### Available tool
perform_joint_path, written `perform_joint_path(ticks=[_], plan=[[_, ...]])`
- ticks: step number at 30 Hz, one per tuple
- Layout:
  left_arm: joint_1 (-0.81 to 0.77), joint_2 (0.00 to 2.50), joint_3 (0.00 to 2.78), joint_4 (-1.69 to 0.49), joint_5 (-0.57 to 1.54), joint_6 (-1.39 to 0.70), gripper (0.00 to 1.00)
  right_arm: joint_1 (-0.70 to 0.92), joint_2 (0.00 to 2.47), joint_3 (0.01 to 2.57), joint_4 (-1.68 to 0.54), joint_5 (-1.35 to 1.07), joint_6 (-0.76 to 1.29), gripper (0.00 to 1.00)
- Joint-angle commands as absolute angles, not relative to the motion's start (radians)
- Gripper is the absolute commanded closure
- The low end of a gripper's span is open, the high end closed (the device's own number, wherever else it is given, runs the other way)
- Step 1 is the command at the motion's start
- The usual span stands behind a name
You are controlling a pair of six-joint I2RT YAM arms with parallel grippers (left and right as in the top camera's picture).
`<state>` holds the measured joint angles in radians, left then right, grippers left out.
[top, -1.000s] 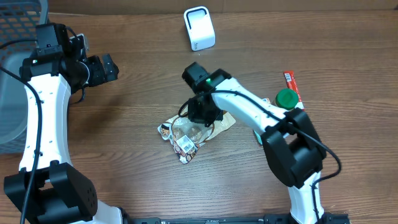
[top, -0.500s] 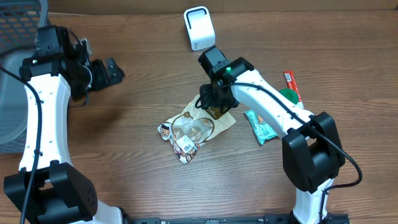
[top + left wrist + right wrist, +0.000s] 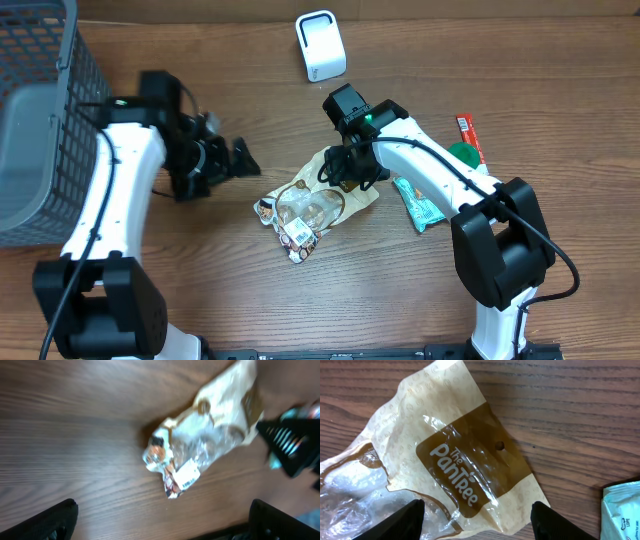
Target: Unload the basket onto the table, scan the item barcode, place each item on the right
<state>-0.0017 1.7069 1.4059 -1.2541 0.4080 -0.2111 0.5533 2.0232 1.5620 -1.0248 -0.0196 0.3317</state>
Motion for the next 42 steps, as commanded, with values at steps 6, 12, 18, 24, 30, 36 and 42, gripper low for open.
perform_joint_path(ticks=[6,12,18,24,30,36,42], plan=[[-0.094,1.713,1.287,-1.148,0.408,-0.315,0.05,0.553,2.007,1.557,-1.026,-0.012,0.305,0.30],[-0.156,1.713,1.178,-1.029,0.407,-0.410,0.04,0.553,2.007,1.557,-1.026,-0.023,0.305,0.30],[-0.214,1.713,1.110,-0.943,0.293,-0.542,0.07,0.553,2.007,1.557,-1.028,-0.024,0.305,0.30],[-0.247,1.713,1.084,-0.896,0.270,-0.570,0.08,0.553,2.007,1.556,-1.030,-0.023,0.305,0.27],[-0.263,1.714,1.063,-0.856,0.253,-0.610,0.12,0.553,2.007,1.518,-1.000,-0.024,0.274,0.13],[-0.264,1.729,1.063,-0.852,0.251,-0.610,0.21,0.553,2.007,1.426,-0.918,-0.132,0.227,0.05],[-0.264,1.782,1.063,-0.843,0.252,-0.609,0.24,0.553,2.007,1.357,-0.846,-0.202,0.228,0.05]])
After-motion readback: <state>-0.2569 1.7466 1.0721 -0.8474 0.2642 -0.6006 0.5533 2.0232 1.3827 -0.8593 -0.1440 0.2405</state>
